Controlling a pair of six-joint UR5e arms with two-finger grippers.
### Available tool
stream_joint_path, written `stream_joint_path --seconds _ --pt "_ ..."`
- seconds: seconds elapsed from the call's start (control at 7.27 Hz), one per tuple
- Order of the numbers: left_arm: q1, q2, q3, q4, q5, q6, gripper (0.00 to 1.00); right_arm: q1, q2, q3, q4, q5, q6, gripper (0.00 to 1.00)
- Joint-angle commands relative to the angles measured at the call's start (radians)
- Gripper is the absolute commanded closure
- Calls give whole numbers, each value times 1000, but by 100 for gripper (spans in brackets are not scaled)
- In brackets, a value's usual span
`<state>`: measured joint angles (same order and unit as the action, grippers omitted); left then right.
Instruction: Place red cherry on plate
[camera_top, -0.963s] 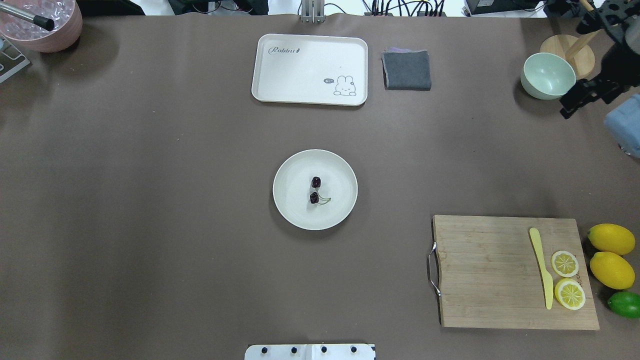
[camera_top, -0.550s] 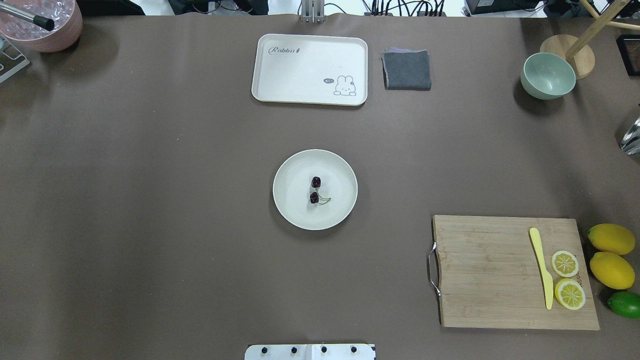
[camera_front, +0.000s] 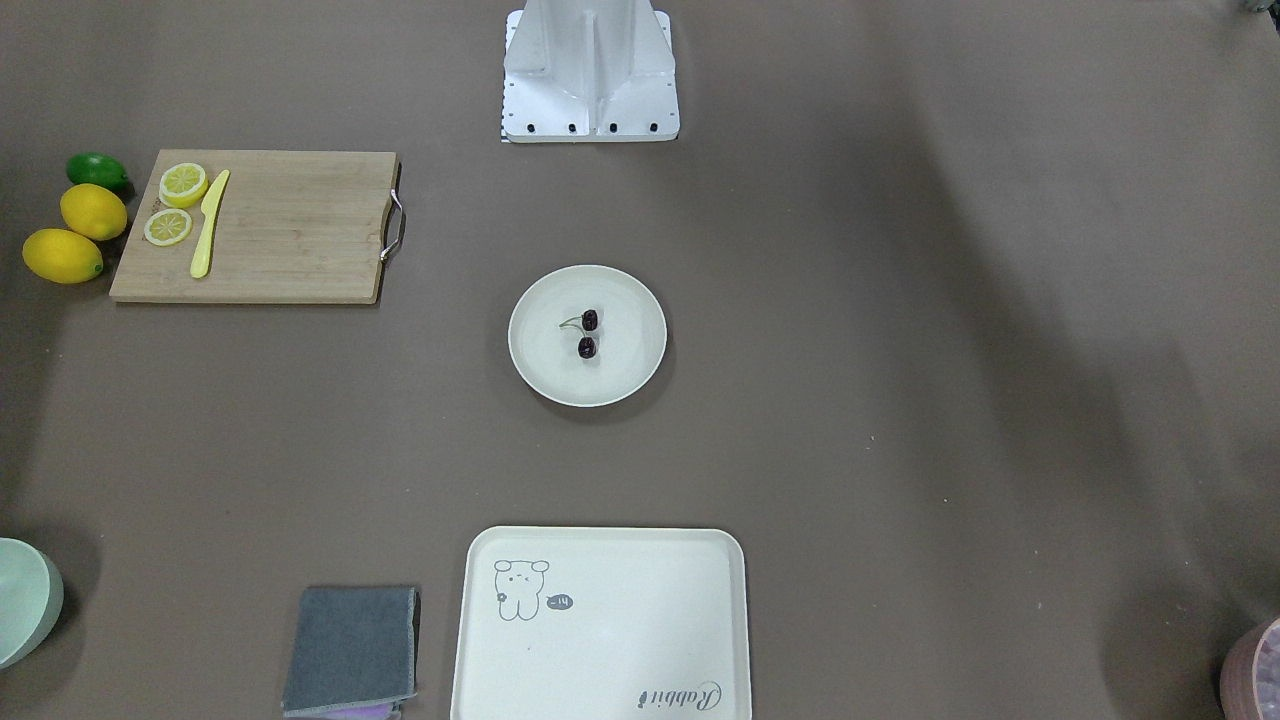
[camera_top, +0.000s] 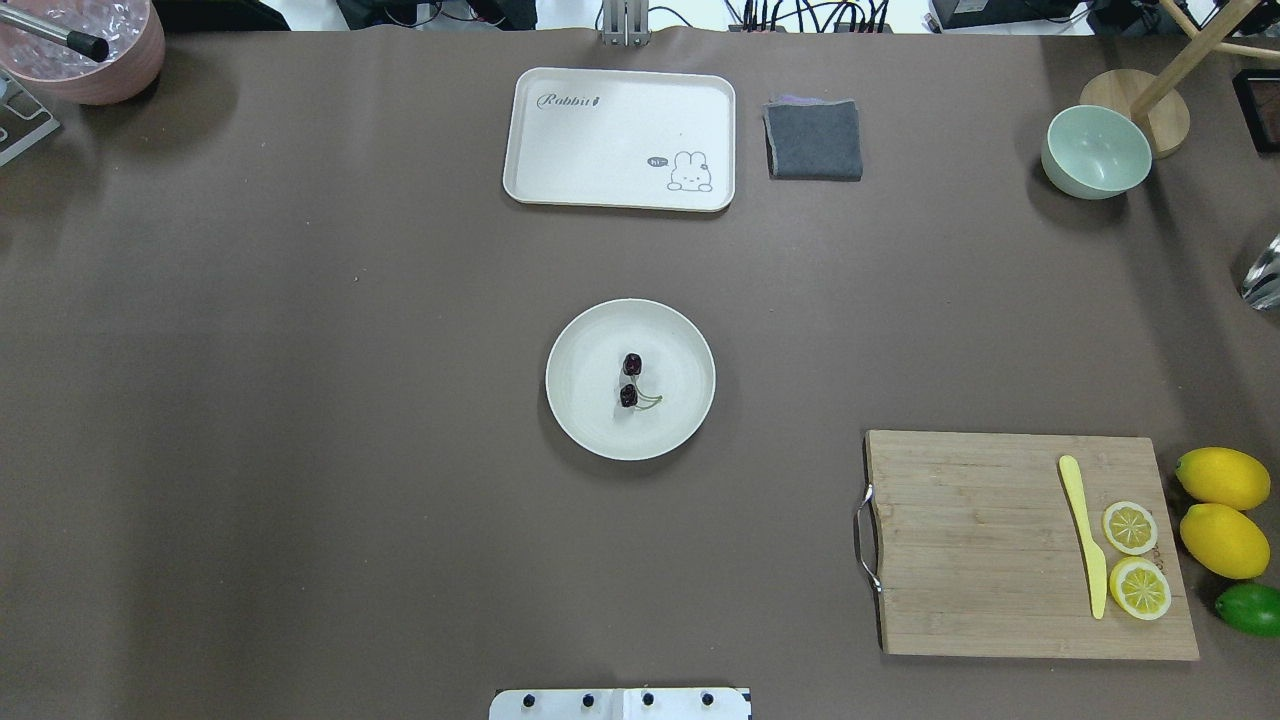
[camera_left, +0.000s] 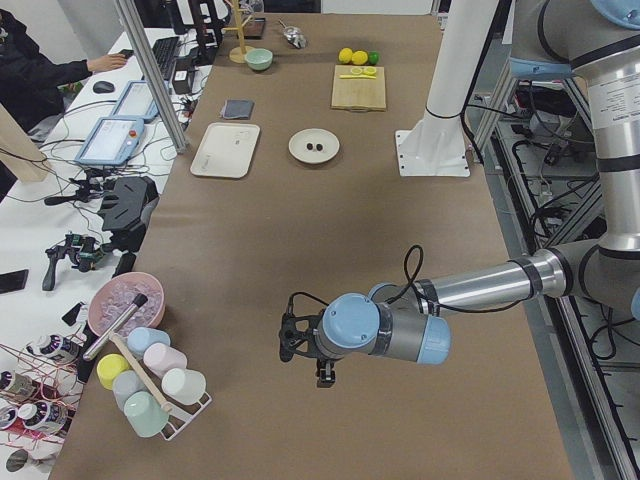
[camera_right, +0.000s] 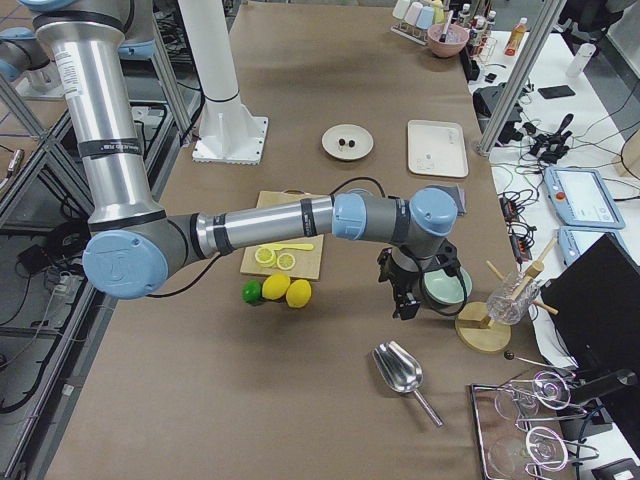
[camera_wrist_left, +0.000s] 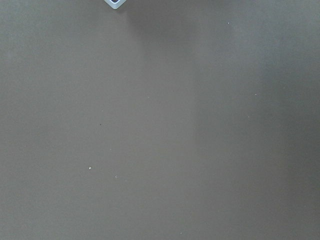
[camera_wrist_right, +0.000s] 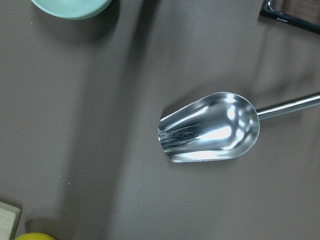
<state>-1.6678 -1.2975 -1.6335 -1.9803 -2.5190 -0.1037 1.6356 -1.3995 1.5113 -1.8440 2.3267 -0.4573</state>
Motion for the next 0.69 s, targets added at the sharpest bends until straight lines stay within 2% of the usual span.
stream_joint_path --seconds 0.0,0.14,0.55 --pt "17 -51 6 20 6 -10 2 27 -57 -2 46 46 -44 0" --pt "32 -107 27 73 3 -11 2 27 -90 -8 127 68 -17 0" --pt "75 -242 135 84 11 -65 2 27 -112 24 144 74 43 0"
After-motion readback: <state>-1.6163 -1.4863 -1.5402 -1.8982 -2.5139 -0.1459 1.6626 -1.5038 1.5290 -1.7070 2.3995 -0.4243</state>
